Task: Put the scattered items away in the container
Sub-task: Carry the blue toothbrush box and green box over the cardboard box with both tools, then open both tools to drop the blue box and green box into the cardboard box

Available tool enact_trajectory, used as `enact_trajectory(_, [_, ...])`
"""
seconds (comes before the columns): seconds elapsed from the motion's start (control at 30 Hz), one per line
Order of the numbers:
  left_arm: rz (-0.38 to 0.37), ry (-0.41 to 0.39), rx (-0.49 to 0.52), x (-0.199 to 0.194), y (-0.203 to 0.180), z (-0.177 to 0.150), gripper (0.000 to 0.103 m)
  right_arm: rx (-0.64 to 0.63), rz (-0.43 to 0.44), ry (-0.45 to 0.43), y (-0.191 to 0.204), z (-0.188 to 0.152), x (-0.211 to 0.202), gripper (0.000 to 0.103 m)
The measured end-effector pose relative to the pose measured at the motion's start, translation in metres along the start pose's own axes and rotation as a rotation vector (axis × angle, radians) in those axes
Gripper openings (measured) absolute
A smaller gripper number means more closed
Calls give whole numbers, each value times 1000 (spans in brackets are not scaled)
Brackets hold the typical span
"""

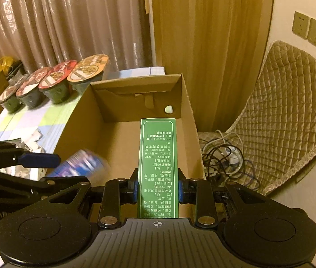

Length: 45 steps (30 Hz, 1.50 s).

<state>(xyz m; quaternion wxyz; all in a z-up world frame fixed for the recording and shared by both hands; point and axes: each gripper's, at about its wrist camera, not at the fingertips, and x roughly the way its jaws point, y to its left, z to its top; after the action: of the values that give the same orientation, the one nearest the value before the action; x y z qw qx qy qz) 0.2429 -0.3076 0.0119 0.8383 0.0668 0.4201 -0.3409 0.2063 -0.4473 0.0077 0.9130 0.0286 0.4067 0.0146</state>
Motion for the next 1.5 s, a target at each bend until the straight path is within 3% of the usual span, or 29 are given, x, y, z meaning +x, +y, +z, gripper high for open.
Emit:
enact_trajectory(0.93, [34,-24,-26,-27,18,-19,58,-23,28,15,12,0,19,33])
enact_trajectory(1.23, [49,-43,-62,-47,28,-30,62,7,28,-44,12,2,-9,33])
enact_trajectory(1.5, [85,-63,-118,-87,45,-65,67,27,65,-67,34,-17,-44,33])
